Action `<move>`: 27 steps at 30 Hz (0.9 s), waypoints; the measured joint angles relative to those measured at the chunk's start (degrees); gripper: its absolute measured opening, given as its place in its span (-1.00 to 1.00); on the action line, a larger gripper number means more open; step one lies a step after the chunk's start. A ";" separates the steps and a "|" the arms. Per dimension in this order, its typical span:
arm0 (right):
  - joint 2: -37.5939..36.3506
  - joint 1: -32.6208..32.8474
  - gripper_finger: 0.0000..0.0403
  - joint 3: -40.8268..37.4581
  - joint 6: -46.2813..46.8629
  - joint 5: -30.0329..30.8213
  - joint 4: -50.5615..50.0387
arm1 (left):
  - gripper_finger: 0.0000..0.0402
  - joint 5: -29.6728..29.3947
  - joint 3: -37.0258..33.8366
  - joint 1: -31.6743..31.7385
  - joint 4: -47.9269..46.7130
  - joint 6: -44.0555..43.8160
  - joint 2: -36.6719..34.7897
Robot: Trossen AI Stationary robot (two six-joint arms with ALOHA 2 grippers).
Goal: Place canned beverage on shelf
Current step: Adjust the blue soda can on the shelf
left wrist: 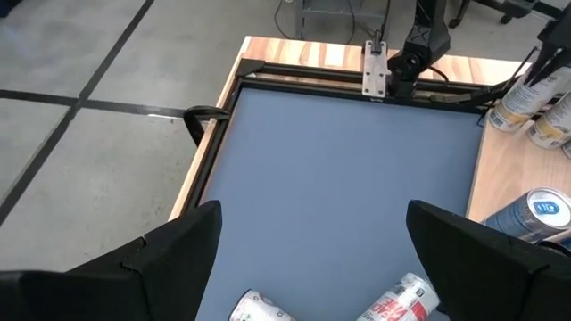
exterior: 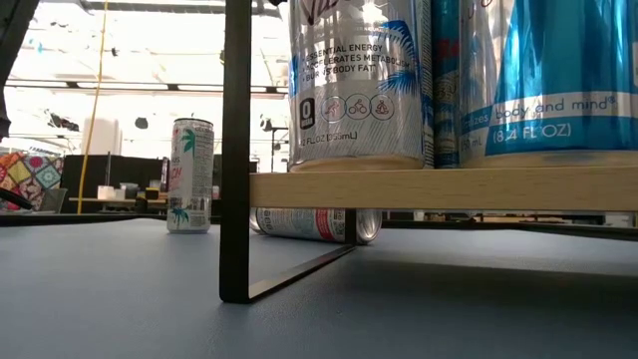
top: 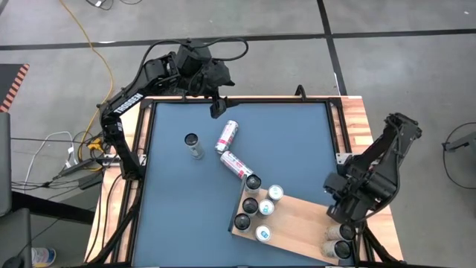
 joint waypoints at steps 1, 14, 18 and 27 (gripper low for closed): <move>0.00 -0.25 -1.00 0.64 -0.88 1.00 0.00 | 0.71 -0.01 0.00 0.00 0.02 -0.16 0.00; -3.59 -20.88 -0.94 11.21 -30.80 20.67 0.28 | 0.71 2.39 2.81 0.06 -5.78 -0.41 -0.07; -5.09 -33.18 -0.72 13.27 -45.57 21.14 4.14 | 0.71 1.15 2.97 0.17 -12.30 1.17 -0.09; -4.46 -49.10 0.03 13.73 -65.36 17.65 16.54 | 0.71 0.71 -4.60 6.36 -18.40 -4.06 0.04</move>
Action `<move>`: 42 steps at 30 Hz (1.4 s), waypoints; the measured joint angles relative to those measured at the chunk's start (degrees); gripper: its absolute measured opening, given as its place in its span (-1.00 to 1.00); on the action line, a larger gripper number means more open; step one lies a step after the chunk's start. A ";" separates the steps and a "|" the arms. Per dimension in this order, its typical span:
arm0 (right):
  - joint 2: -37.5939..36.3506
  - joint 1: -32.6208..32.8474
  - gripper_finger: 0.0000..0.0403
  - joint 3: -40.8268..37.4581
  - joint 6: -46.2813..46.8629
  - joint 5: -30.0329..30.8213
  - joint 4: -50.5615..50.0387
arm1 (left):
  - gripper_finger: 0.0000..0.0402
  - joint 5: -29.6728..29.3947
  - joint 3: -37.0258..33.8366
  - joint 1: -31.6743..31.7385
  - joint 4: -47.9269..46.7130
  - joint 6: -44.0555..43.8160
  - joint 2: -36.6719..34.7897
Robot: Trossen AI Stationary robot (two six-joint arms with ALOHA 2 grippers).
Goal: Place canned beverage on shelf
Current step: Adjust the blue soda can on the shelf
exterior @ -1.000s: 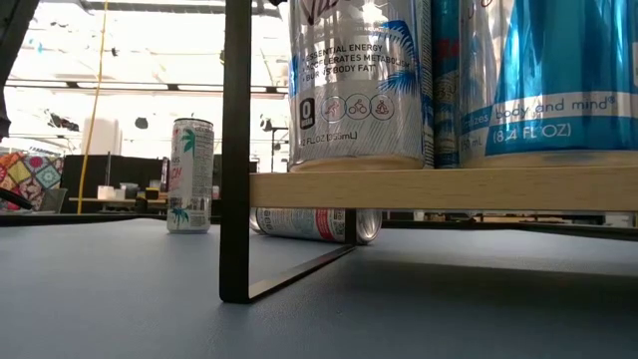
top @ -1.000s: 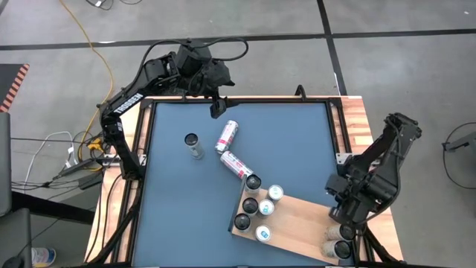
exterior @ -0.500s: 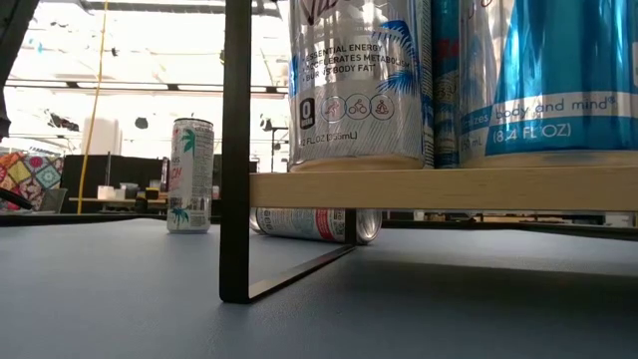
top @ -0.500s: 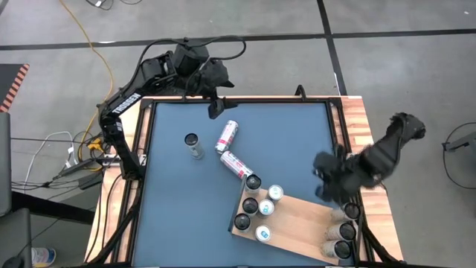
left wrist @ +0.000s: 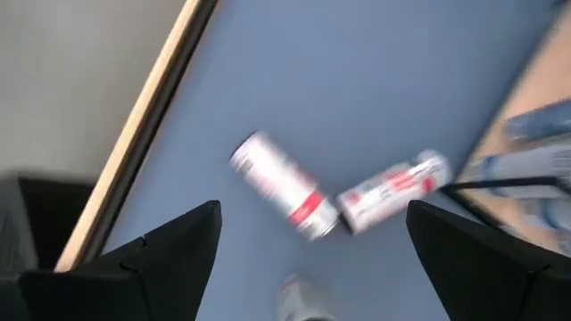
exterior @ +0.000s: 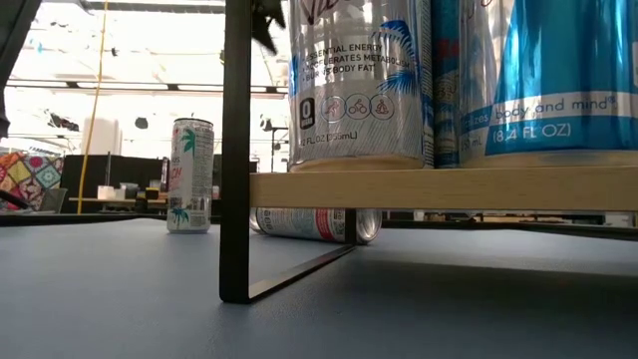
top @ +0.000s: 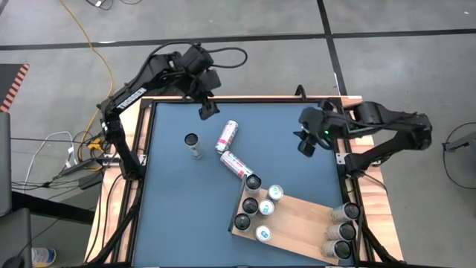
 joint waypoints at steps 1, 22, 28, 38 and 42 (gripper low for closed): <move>0.19 -0.75 0.11 -0.01 -0.48 0.06 0.19 | 0.71 -0.70 -1.56 0.70 -0.18 -0.66 -0.07; 10.54 -3.37 0.36 -0.11 -1.54 -0.37 -2.31 | 0.71 3.92 -16.53 0.34 3.03 4.72 -10.02; 10.09 0.05 0.32 -3.58 -1.35 -9.11 -7.30 | 0.71 3.83 -19.93 0.37 5.95 2.40 -11.83; 1.38 10.88 -0.54 -14.83 7.80 -16.52 3.35 | 0.71 4.34 -20.54 -0.22 6.07 -0.74 -11.91; 1.92 14.02 -0.93 -18.60 10.29 -16.52 6.29 | 0.71 4.24 -20.54 -1.28 6.10 -1.22 -12.07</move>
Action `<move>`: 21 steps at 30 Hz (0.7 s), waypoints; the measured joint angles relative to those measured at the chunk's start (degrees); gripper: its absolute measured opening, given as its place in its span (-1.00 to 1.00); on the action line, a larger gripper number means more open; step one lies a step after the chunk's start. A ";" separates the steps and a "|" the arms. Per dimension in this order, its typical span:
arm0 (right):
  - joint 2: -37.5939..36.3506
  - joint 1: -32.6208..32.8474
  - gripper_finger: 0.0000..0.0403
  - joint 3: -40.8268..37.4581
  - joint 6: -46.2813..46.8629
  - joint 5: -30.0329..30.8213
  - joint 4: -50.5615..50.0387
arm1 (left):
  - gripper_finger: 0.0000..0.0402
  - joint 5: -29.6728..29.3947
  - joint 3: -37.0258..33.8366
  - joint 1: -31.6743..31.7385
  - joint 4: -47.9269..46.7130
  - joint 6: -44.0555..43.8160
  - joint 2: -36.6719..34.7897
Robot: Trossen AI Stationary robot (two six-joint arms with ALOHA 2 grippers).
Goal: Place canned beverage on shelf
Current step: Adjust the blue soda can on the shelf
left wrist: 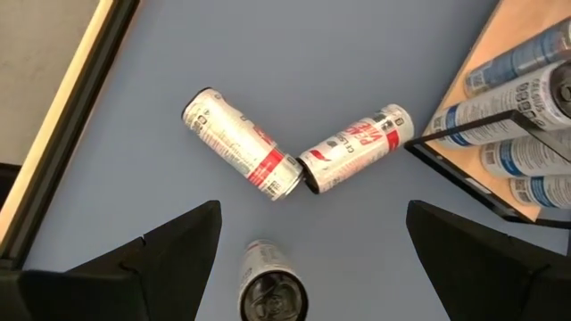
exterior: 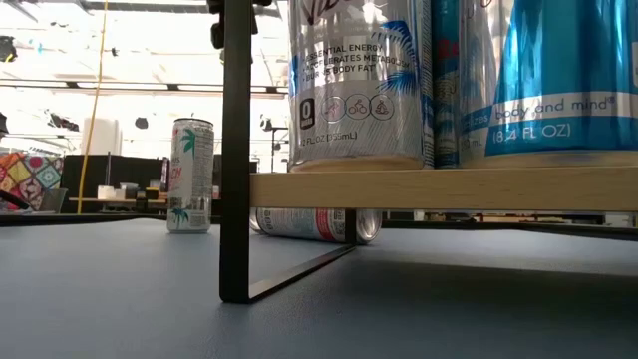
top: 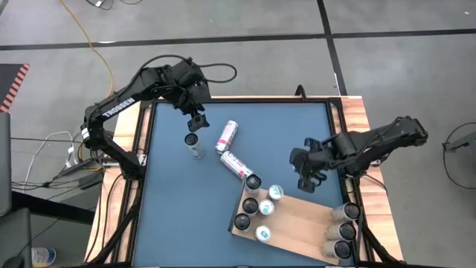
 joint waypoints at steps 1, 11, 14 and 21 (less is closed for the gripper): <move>0.35 0.84 -0.96 -0.71 0.06 -0.01 0.81 | 0.71 -0.07 0.00 -0.33 0.04 -0.06 0.00; 2.02 3.97 -0.99 -1.32 0.10 -0.36 6.45 | 0.71 -2.29 0.00 -2.22 0.08 -0.25 -0.02; 2.34 4.74 -1.00 -3.47 0.81 -1.41 10.49 | 0.71 -1.20 0.00 -2.22 0.86 0.50 -0.04; 2.29 7.38 -1.00 -6.09 8.09 -0.82 15.03 | 0.71 -1.46 0.00 -2.20 1.66 0.85 -0.83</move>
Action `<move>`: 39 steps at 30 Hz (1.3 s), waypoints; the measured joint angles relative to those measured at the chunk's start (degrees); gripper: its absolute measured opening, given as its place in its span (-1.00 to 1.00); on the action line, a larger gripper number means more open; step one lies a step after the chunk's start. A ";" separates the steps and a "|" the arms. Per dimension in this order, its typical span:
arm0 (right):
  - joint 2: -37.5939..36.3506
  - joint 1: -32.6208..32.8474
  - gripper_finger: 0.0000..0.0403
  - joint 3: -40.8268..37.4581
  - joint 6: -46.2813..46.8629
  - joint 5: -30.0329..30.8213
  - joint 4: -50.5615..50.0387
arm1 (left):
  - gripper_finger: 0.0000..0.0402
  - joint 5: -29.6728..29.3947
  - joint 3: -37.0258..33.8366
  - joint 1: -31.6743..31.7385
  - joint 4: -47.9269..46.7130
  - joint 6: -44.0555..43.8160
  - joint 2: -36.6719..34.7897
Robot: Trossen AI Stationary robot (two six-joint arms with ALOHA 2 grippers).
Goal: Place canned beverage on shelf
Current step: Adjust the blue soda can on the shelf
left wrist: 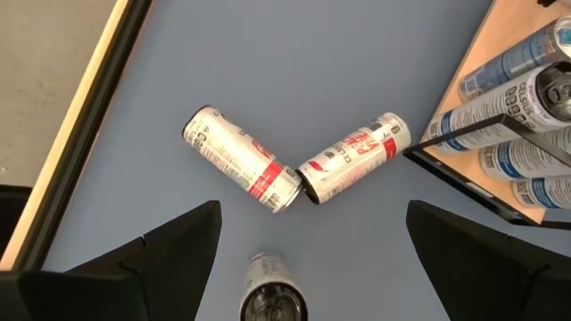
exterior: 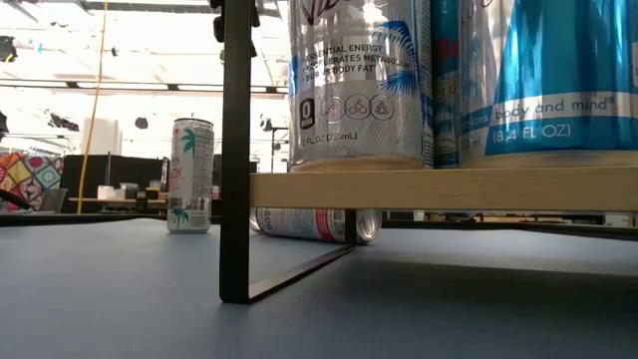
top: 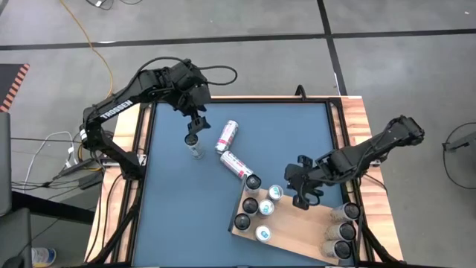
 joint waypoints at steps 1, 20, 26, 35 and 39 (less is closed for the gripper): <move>-0.01 0.22 -1.00 0.01 0.38 0.71 0.04 | 0.71 0.00 0.00 0.00 0.31 -0.01 0.00; 0.30 2.33 -1.00 -3.44 -1.07 0.83 8.37 | 0.71 1.22 0.02 0.00 1.66 0.75 0.00; 0.30 1.34 -1.00 -3.44 -5.22 0.88 9.18 | 0.71 1.22 0.02 0.00 1.68 0.69 0.00; 0.30 0.63 -1.00 -3.44 -8.50 2.45 10.50 | 0.71 1.22 0.02 0.00 2.28 0.83 0.00; 0.30 0.63 -1.00 -3.44 -8.69 2.49 10.64 | 0.71 1.22 0.02 0.00 2.43 1.30 0.00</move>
